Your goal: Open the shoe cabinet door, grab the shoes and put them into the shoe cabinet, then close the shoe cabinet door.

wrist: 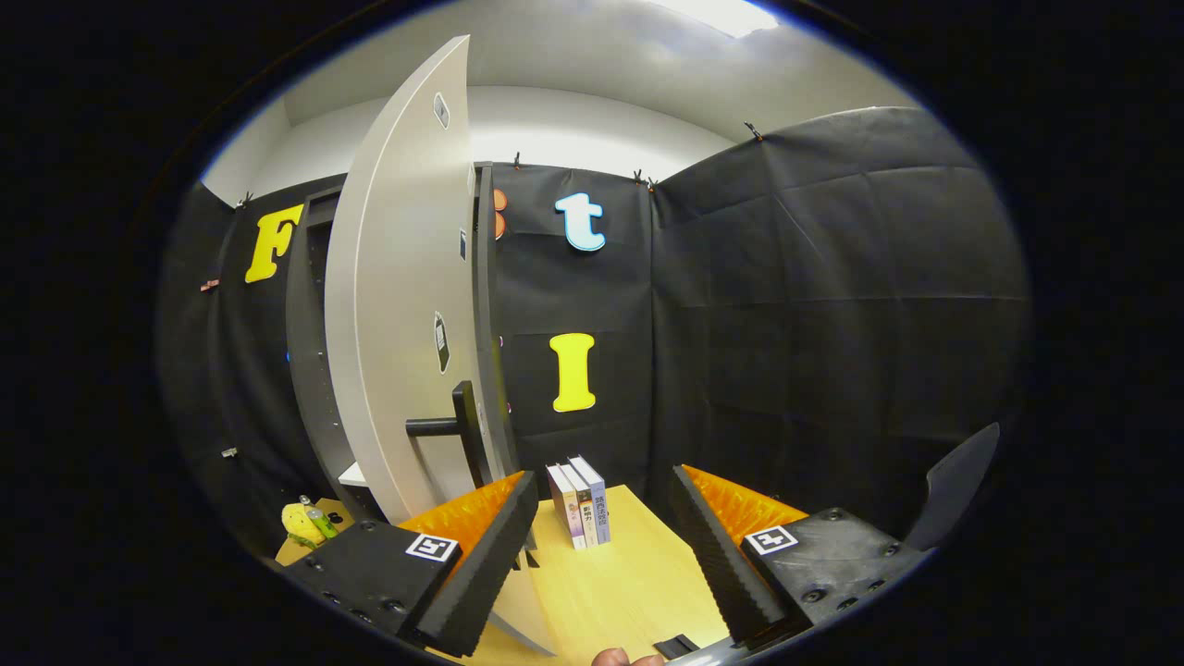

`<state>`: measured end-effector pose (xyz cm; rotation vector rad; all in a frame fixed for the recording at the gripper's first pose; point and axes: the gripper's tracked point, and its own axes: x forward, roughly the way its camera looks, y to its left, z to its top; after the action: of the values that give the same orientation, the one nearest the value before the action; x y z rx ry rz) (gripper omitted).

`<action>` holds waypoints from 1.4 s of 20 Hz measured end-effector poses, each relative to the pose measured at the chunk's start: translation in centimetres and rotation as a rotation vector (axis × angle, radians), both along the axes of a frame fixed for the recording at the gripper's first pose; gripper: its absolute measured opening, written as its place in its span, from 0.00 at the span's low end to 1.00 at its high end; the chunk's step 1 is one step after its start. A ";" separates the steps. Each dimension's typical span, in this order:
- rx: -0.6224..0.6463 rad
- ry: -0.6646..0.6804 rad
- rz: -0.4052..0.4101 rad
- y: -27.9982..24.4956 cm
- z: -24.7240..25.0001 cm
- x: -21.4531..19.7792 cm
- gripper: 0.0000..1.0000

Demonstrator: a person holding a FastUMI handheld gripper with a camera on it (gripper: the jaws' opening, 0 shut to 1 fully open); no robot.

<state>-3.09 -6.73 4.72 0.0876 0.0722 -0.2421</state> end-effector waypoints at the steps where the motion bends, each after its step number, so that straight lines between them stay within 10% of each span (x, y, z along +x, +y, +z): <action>1: 0.003 0.004 0.011 0.6 -0.1 0.0 0.97; 28: 0.065 0.092 0.477 22.9 -3.0 4.0 0.98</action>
<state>0.91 16.16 1.76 0.1210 0.1897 0.2334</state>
